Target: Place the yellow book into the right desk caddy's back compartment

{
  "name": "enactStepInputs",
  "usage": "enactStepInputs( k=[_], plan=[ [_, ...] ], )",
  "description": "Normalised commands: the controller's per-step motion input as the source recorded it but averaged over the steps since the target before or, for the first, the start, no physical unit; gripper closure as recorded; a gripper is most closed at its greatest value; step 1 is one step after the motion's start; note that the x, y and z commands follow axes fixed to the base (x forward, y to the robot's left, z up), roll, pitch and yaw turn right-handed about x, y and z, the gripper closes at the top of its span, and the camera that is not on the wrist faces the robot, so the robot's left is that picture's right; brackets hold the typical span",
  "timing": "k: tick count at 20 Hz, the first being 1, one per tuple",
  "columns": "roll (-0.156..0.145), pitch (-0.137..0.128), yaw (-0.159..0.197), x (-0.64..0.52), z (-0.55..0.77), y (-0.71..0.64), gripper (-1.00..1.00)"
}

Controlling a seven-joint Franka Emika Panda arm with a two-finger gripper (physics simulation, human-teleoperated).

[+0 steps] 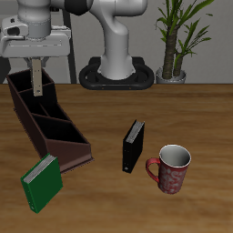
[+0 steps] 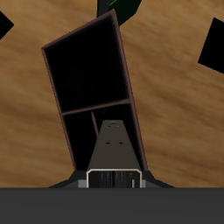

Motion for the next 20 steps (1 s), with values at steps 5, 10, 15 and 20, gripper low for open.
enactStepInputs(
  k=[5, 10, 15, 20],
  plan=[
    [-0.024, 0.001, -0.004, 0.04, -0.07, -0.09, 1.00],
    [-0.008, 0.012, 0.015, 0.05, -0.15, -0.02, 1.00],
    [-0.003, 0.019, -0.002, 0.10, -0.14, -0.02, 1.00],
    [-0.005, 0.010, 0.001, 0.07, -0.13, -0.02, 1.00]
  ],
)
